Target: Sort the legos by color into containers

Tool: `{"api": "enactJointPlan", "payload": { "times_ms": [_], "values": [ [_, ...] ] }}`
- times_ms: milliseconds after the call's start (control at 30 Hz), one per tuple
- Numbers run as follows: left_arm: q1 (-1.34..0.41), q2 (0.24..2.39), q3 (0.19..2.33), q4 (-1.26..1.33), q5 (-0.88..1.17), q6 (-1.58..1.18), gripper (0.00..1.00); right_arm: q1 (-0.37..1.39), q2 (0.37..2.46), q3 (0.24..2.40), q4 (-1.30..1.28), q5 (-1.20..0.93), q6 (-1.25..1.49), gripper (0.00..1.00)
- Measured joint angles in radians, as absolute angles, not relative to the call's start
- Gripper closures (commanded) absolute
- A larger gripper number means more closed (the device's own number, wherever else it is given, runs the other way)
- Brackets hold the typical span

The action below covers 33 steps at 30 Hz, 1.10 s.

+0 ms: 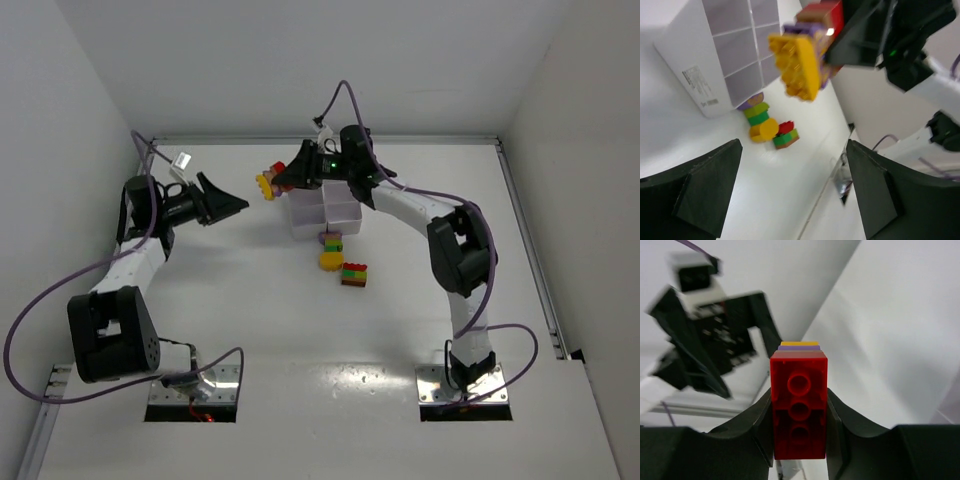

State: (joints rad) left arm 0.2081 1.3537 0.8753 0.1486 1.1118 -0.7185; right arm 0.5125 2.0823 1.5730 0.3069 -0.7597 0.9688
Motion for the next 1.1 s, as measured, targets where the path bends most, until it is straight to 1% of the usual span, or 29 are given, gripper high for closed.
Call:
{"api": "enactJointPlan", "payload": {
  "times_ms": [33,67,133,467,600,667,767,800,900,933,1000,1100],
  "values": [
    [0.208,1.347,0.819,0.226,1.126,-0.746,0.16,0.519,2.082,1.582,0.319,-0.763,0.988,1.0],
    [0.207,1.346,0.772,0.3,1.136,-0.773,0.2,0.525,2.082,1.589,0.332,-0.765,1.003,1.0],
    [0.202,1.351,0.717,0.397,1.148,-0.81,0.25,0.538,2.082,1.6,0.36,-0.77,1.032,1.0],
    [0.149,1.432,0.69,0.971,1.155,-1.066,0.27,0.557,2.082,1.607,0.4,-0.816,1.096,1.0],
    [0.128,1.477,0.69,1.135,1.146,-1.161,0.27,0.557,2.082,1.607,0.413,-0.823,1.104,1.0],
    [0.123,1.497,0.69,1.188,1.14,-1.199,0.27,0.557,2.083,1.607,0.417,-0.829,1.108,1.0],
    [0.123,1.531,0.69,1.232,1.128,-1.258,0.32,0.558,2.083,1.608,0.418,-0.839,1.111,1.0],
    [0.123,1.544,0.69,1.241,1.122,-1.276,0.37,0.558,2.083,1.608,0.418,-0.84,1.111,1.0],
    [0.123,1.576,0.691,1.253,1.106,-1.319,0.45,0.558,2.083,1.609,0.418,-0.842,1.113,1.0],
    [0.123,1.584,0.691,1.256,1.104,-1.328,0.5,0.559,2.083,1.61,0.418,-0.841,1.112,1.0],
    [0.123,1.595,0.697,1.27,1.105,-1.348,0.55,0.559,2.086,1.61,0.417,-0.834,1.109,1.0],
    [0.123,1.612,0.714,1.275,1.106,-1.372,0.56,0.558,2.09,1.61,0.421,-0.828,1.111,1.0]
  ]
}}
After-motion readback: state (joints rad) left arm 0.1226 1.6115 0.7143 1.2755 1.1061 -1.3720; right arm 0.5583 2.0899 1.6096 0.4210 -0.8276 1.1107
